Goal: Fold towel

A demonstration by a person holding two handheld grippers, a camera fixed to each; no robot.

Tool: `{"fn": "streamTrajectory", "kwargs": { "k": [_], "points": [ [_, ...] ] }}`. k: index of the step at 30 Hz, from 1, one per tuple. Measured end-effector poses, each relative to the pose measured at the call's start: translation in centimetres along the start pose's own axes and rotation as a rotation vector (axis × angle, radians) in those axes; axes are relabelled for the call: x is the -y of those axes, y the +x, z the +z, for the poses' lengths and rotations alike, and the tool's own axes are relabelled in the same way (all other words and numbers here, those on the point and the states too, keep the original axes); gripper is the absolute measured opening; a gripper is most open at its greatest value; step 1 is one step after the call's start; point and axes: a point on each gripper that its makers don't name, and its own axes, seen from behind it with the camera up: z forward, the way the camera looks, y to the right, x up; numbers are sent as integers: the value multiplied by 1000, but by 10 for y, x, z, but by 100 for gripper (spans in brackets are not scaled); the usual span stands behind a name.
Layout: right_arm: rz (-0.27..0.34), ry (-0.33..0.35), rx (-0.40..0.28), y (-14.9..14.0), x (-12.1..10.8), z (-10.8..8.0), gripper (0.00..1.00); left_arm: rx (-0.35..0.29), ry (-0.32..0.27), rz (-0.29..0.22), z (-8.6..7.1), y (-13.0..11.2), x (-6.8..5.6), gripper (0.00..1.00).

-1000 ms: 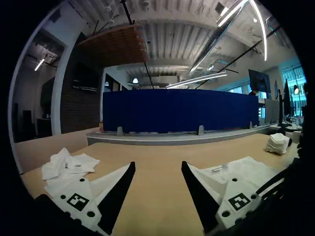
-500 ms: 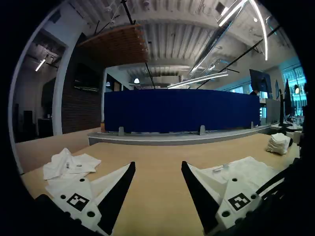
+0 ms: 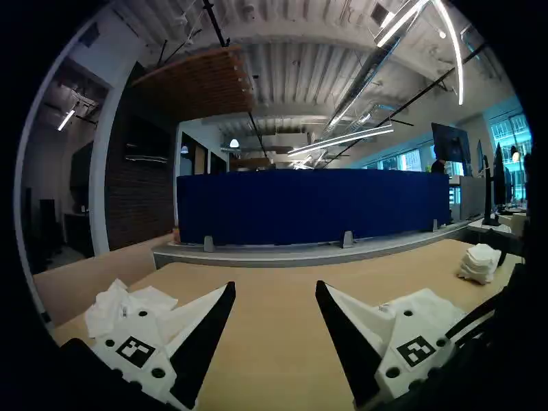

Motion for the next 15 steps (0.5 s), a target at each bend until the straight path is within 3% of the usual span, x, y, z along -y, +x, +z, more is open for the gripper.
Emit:
{"fn": "streamTrajectory", "kwargs": {
  "k": [11, 15],
  "points": [
    [-12, -16, 2, 99, 1, -9, 99, -21, 8, -40, -4, 109, 7, 86],
    [-14, -33, -17, 127, -1, -12, 100, -21, 7, -50, -4, 128, 8, 86]
  ]
}}
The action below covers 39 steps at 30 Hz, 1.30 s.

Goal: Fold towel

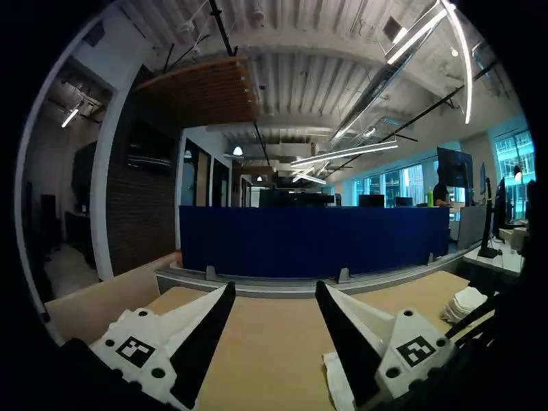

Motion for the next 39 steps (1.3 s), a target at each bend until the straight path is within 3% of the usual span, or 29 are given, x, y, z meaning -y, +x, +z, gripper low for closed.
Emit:
{"fn": "streamTrajectory", "kwargs": {
  "k": [5, 11, 21, 27, 39],
  "points": [
    [11, -7, 15, 9, -4, -1, 99, 21, -2, -4, 2, 9, 0, 86],
    [18, 6, 33, 14, -5, -1, 99, 36, -50, 0, -1, 21, -14, 86],
    [-54, 149, 138, 9, 22, -2, 99, 130, -191, 46, -8, 20, -44, 86],
    [-111, 246, 212, -4, 43, -5, 100, 184, -287, 69, -12, 11, -62, 86],
    [-134, 297, 288, -34, 56, -9, 100, 280, -354, 105, -19, -29, -75, 86]
  ]
}}
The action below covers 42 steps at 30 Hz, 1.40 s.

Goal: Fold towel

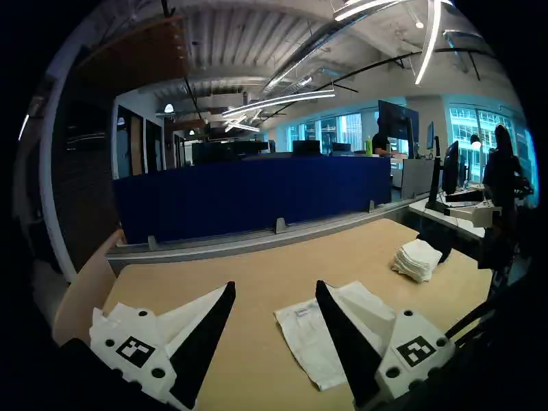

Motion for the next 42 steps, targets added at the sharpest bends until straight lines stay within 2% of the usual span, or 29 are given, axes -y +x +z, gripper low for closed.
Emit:
{"fn": "streamTrajectory", "kwargs": {
  "k": [11, 20, 29, 42],
  "points": [
    [-35, 73, 113, -43, 15, 5, 100, 107, -79, 8, 4, -44, -18, 86],
    [-57, 129, 202, -83, 29, 9, 100, 187, -155, 39, 9, -83, -37, 86],
    [-45, 173, 274, -124, 45, 16, 100, 281, -199, 42, 15, -135, -53, 86],
    [-93, 219, 360, -186, 63, 22, 100, 404, -269, 35, 26, -205, -78, 87]
  ]
}}
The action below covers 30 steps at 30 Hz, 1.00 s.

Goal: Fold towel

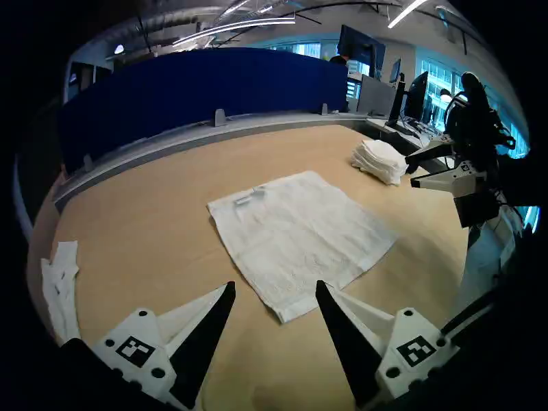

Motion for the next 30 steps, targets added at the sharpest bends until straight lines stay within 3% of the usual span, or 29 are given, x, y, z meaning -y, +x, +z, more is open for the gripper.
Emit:
{"fn": "streamTrajectory", "kwargs": {
  "k": [12, 23, 30],
  "points": [
    [11, 30, 73, -44, 11, 25, 99, 93, -38, 3, 31, -40, -12, 86],
    [25, 43, 114, -72, 20, 38, 99, 154, -41, -23, 46, -62, -12, 86],
    [45, 66, 151, -93, 28, 43, 92, 176, -48, 9, 52, -69, -17, 83]
  ]
}}
